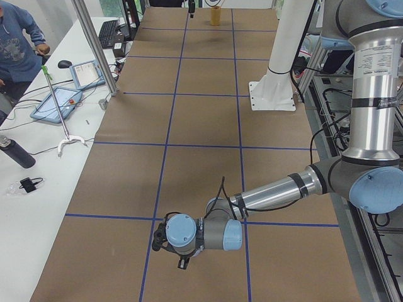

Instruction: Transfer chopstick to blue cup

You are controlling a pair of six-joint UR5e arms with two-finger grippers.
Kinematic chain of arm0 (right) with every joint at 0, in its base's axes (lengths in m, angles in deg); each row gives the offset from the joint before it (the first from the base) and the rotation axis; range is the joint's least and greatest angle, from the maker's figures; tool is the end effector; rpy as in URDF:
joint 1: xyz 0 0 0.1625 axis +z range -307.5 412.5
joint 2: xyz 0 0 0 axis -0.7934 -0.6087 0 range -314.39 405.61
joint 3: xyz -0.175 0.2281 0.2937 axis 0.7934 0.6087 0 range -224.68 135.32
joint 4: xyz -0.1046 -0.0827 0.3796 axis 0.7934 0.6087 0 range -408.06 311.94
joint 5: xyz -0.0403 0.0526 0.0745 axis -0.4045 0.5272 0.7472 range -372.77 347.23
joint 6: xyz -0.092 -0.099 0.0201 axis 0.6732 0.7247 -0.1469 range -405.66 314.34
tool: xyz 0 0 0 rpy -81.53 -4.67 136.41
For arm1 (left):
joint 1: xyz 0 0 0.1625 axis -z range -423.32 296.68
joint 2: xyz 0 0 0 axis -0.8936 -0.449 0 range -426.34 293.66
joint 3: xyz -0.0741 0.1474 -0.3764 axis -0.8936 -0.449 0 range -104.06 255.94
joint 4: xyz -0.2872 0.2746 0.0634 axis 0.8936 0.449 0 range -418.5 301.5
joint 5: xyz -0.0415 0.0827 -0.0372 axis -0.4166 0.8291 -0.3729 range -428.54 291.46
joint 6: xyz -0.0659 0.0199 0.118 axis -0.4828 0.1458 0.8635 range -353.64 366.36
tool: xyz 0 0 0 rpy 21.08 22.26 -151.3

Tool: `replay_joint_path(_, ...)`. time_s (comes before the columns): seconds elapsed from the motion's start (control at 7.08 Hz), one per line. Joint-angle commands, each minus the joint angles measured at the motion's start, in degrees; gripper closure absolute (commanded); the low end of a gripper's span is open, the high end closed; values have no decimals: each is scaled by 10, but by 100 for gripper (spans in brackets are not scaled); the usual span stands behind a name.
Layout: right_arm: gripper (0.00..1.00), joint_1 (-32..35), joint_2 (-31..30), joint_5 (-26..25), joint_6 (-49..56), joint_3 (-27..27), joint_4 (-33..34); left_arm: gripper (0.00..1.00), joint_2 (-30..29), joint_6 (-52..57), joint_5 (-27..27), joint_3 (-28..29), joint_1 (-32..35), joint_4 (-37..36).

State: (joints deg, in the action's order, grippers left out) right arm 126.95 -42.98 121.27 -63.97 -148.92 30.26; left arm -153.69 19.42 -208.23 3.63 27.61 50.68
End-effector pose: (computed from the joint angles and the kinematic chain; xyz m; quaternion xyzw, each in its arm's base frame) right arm -0.0997 -0.5010 0.5124 0.1033 -0.4123 -0.0669 0.9027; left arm -0.0362 -0.4344 0.7953 0.0420 0.4182 0.0916 0.9028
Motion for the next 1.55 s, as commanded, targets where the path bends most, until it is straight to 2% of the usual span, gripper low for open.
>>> replay_joint_path(0.0, 0, -1, 0, 0, -1, 1, 0, 100, -17, -3, -77, -110, 0, -163)
replay_joint_path(0.14, 0, -1, 0, -1, -1, 2, 0, 100, -47, -34, -88, -188, 0, -276)
replay_joint_path(0.28, 0, -3, 0, -1, 0, 2, 0, 100, -70, -141, -120, -259, -6, -307)
replay_joint_path(0.42, 0, -7, 1, -1, -1, 1, 0, 100, -102, -279, -124, -331, -51, -302)
replay_joint_path(0.56, 0, -8, 1, -2, -11, 0, 0, 100, -151, -413, -121, -365, -112, -301)
replay_joint_path(0.71, 0, -14, 10, -3, -40, 2, -2, 100, -224, -548, -79, -381, -182, -301)
replay_joint_path(0.99, 0, -28, 45, -5, -109, 3, -4, 100, -350, -760, 49, -367, -349, -301)
replay_joint_path(1.13, 0, -32, 51, -7, -119, 4, -4, 100, -392, -808, 92, -341, -397, -299)
replay_joint_path(1.41, 0, -33, 47, -9, -118, 5, -4, 100, -496, -878, 189, -229, -485, -274)
